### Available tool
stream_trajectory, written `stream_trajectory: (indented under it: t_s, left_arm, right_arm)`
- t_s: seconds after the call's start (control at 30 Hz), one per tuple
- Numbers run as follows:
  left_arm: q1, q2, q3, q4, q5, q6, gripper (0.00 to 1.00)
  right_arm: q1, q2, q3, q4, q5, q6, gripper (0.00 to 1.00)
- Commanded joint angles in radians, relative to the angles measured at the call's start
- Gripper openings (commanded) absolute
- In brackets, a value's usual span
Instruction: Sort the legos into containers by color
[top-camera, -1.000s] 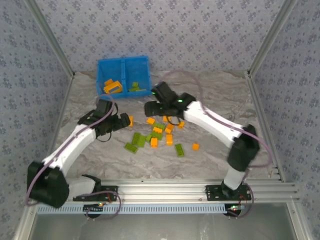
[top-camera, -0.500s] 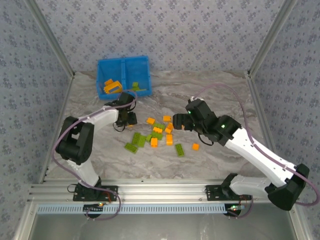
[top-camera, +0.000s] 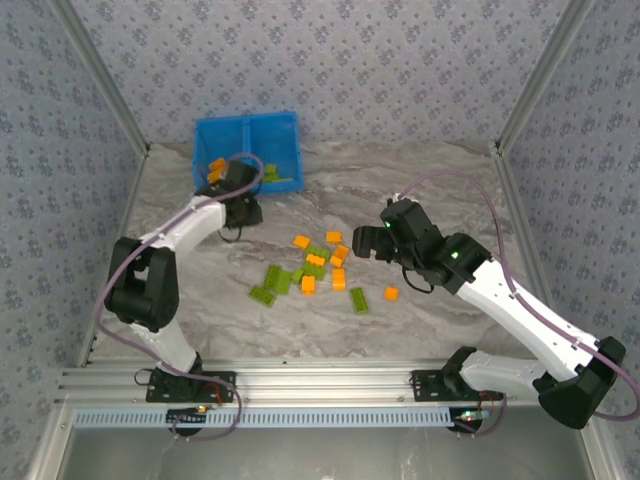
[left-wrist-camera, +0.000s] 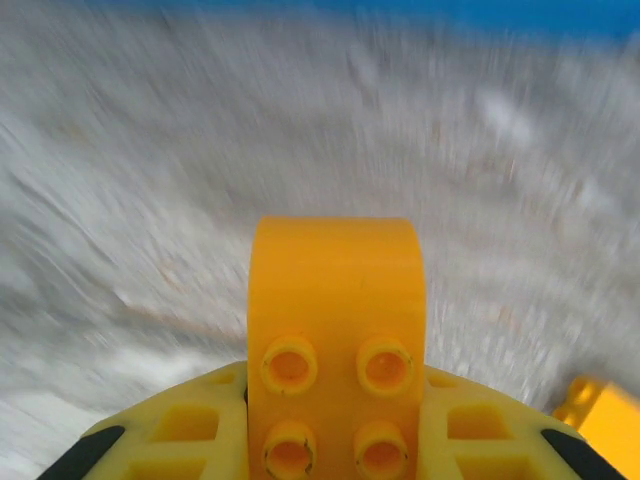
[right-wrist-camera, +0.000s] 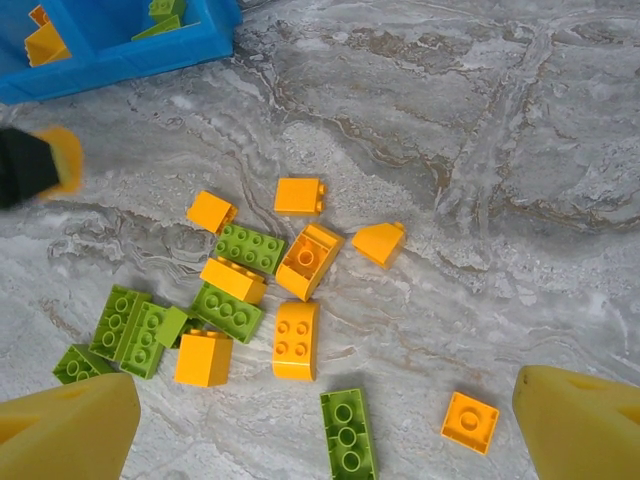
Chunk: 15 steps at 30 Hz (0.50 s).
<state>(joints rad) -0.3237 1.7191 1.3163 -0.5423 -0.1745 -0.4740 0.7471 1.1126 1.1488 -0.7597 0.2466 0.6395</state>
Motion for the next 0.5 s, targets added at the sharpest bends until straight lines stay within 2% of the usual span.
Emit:
stream_trajectory:
  t_s: [0.0, 0.1, 0.2, 0.4, 0.47]
  left_arm:
    - [0.092, 0.004, 0.164, -0.03, -0.069, 0.097, 0.21]
    - [0.154, 0.136, 0.344, -0.057, -0.056, 0.158, 0.21]
    - [0.187, 0.314, 0.595, -0.165, -0.076, 0.191, 0.21]
    - [0.218, 0.61, 1.006, -0.294, -0.04, 0.197, 0.25]
    - [0.219, 0.676, 1.072, -0.317, -0.035, 0.188, 0.27]
  right_arm:
    - [-0.004, -0.013, 0.015, -0.012, -0.01, 0.021, 0.99]
    - [-0.004, -0.014, 0.011, -0.013, -0.016, 0.034, 0.99]
    - [-0.003, -0.022, 0.013, -0.024, -0.017, 0.054, 0.99]
    - [0.001, -0.066, 0.003, -0.046, -0.015, 0.084, 0.99]
    - [0.002, -0.078, 0.002, -0.055, -0.01, 0.094, 0.99]
